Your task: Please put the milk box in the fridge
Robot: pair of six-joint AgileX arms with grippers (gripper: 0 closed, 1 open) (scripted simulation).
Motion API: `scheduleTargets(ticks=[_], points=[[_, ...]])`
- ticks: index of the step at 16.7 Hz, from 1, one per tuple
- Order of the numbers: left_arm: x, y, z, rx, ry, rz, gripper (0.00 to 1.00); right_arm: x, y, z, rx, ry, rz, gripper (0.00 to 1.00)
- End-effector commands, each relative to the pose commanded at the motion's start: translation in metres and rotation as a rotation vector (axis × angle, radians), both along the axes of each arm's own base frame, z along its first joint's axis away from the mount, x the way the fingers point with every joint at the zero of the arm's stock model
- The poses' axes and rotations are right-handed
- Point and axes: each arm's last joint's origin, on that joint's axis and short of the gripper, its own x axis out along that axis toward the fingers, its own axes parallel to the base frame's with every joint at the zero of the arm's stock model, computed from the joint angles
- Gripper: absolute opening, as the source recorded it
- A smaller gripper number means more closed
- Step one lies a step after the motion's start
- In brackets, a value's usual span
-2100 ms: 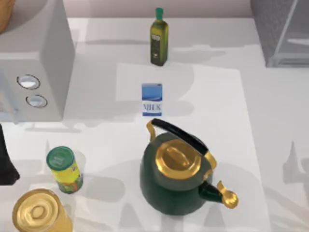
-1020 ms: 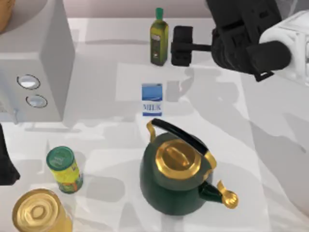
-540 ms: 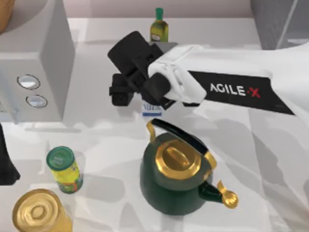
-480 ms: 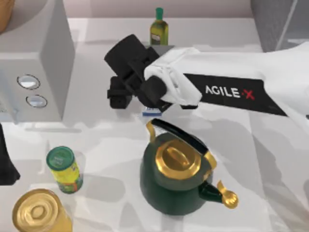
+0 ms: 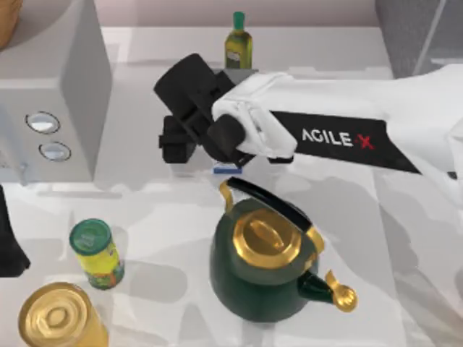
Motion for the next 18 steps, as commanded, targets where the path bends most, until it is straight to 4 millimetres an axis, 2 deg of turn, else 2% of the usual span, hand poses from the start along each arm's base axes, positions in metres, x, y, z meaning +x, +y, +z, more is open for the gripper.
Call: scheduleTargets(ticks=[5, 8, 14, 18], points=[[0.0, 0.0, 0.0, 0.0, 0.0, 0.0, 1.0, 0.028, 0.004, -0.03, -0.001, 0.0, 0.003, 1.0], [0.0, 0.0, 0.0, 0.0, 0.0, 0.0, 1.0, 0.028, 0.003, -0.039, -0.003, 0.002, 0.003, 1.0], [0.0, 0.0, 0.0, 0.0, 0.0, 0.0, 1.0, 0.024, 0.002, -0.038, -0.002, 0.001, 0.004, 1.0], [0.0, 0.0, 0.0, 0.0, 0.0, 0.0, 1.0, 0.024, 0.002, -0.038, -0.002, 0.001, 0.004, 0.7]])
